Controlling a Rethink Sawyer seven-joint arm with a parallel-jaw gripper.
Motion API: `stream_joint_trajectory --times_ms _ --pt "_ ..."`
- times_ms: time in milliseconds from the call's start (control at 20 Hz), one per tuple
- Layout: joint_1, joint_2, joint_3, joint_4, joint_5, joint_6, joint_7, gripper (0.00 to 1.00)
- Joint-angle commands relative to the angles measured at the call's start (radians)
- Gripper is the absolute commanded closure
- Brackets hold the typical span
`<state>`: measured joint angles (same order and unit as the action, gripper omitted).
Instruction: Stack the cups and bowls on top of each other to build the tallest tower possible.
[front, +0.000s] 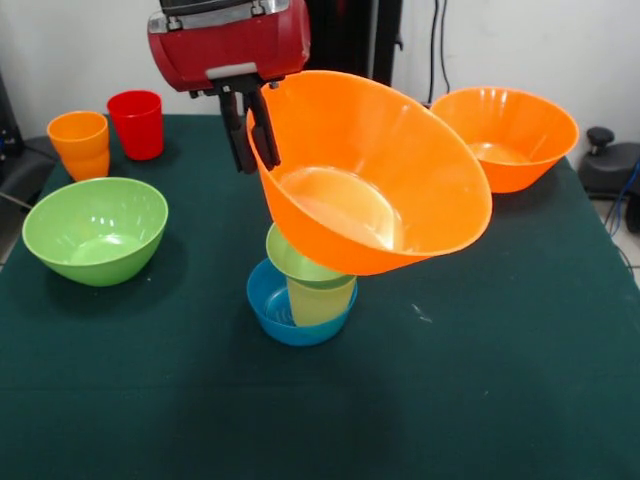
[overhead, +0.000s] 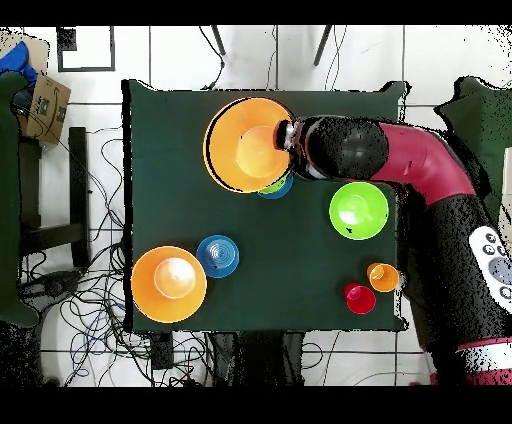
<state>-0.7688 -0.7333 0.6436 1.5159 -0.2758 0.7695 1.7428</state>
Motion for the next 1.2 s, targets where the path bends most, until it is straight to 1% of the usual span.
stream_joint_trajectory --times_ms 50,500,800,1050,1200 --pt "0.008 0.03 0.038 0.046 -0.08 0.151 -0.25 1.0" --pt "-0.007 0.017 0.055 0.074 -0.08 0.156 -0.241 1.0" --pt "-0.02 0.013 0.059 0.093 -0.093 0.14 -0.242 1.0" --pt "-0.031 0.012 0.06 0.111 -0.125 0.085 -0.237 1.0" --pt "-0.035 0.018 0.065 0.107 -0.14 0.086 -0.244 1.0"
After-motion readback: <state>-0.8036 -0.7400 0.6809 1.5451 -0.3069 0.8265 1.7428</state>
